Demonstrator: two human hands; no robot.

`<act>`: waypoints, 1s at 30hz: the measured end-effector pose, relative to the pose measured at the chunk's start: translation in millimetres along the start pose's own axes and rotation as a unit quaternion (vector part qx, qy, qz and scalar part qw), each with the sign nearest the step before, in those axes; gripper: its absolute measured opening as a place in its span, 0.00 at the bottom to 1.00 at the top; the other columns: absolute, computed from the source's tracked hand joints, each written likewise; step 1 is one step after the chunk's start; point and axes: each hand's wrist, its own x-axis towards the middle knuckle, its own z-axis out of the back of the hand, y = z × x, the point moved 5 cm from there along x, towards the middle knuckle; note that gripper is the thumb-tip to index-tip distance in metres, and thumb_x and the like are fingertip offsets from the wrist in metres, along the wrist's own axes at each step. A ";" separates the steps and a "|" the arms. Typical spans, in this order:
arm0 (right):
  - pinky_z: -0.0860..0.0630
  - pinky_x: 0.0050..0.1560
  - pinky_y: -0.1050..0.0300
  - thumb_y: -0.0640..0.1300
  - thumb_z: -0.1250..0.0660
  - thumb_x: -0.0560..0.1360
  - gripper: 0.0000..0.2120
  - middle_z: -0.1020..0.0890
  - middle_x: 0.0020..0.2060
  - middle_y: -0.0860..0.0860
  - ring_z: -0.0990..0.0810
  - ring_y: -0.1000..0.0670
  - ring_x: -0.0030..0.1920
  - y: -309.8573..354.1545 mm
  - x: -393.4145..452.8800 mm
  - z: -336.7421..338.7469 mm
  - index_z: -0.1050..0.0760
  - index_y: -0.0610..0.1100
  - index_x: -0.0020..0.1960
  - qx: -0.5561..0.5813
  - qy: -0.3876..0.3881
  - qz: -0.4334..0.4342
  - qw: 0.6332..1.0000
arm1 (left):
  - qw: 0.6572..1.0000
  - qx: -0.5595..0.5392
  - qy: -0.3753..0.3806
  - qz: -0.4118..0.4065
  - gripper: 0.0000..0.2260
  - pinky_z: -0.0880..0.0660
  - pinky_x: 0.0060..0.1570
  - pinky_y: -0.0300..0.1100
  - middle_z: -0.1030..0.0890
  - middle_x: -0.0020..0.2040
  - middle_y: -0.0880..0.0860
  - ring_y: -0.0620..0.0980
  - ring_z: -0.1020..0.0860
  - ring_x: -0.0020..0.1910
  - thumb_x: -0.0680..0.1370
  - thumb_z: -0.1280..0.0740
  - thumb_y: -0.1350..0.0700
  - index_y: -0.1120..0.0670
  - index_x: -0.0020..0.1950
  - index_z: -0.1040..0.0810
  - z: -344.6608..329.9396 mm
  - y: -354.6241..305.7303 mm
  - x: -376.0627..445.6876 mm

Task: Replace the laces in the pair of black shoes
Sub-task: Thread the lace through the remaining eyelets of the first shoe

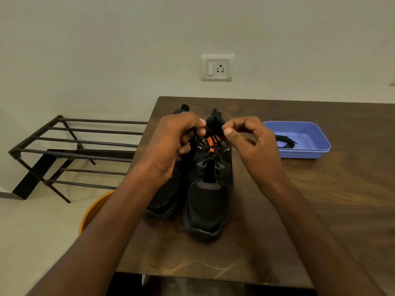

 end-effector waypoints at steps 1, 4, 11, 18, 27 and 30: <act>0.20 0.56 0.52 0.50 0.28 0.78 0.08 0.18 0.52 0.49 0.18 0.51 0.54 2.3 -0.7 0.7 0.17 0.47 0.51 0.006 0.014 0.008 1.000 | 0.999 -0.030 0.009 0.040 0.09 0.41 0.30 0.38 0.21 0.38 0.48 0.43 0.33 0.34 0.78 0.32 0.57 0.51 0.38 0.19 -1.7 2.7 -1.5; 0.26 0.51 0.68 0.50 0.25 0.76 0.07 0.20 0.52 0.50 0.20 0.54 0.55 10.2 -3.4 -2.7 0.17 0.48 0.51 -0.054 0.062 0.045 0.996 | 0.997 -0.026 0.042 0.067 0.12 0.43 0.31 0.41 0.19 0.41 0.50 0.43 0.34 0.33 0.81 0.34 0.56 0.51 0.39 0.15 -8.5 3.1 -4.5; 0.28 0.43 0.60 0.50 0.33 0.83 0.19 0.22 0.35 0.51 0.24 0.51 0.38 17.6 -1.9 22.2 0.23 0.38 0.38 0.010 -0.008 0.022 1.000 | 0.998 0.033 0.011 0.045 0.12 0.42 0.32 0.41 0.21 0.48 0.56 0.45 0.36 0.34 0.81 0.32 0.52 0.50 0.40 0.14 2.2 1.5 -4.2; 0.19 0.45 0.57 0.51 0.28 0.77 0.07 0.15 0.41 0.53 0.16 0.51 0.44 17.4 -8.2 -1.1 0.16 0.47 0.49 -0.066 0.093 0.018 0.993 | 0.992 0.111 0.053 0.042 0.16 0.36 0.36 0.42 0.24 0.28 0.38 0.35 0.27 0.29 0.83 0.33 0.53 0.47 0.36 0.18 -14.4 -5.5 -12.3; 0.18 0.51 0.53 0.49 0.29 0.79 0.09 0.14 0.36 0.52 0.15 0.52 0.43 -28.8 -1.1 48.1 0.16 0.47 0.42 -0.142 -0.077 -0.172 0.972 | 0.847 0.517 -0.116 -0.043 0.02 0.34 0.38 0.31 0.23 0.46 0.47 0.44 0.24 0.44 0.80 0.27 0.55 0.50 0.47 0.15 28.5 9.7 9.6; 0.17 0.55 0.45 0.44 0.29 0.80 0.03 0.13 0.45 0.49 0.14 0.51 0.43 -45.9 -3.2 46.9 0.19 0.47 0.53 -0.141 -0.022 -0.248 0.958 | 0.813 0.568 -0.120 -0.039 0.04 0.26 0.48 0.41 0.21 0.48 0.49 0.47 0.23 0.45 0.81 0.28 0.51 0.49 0.51 0.15 31.8 17.5 10.0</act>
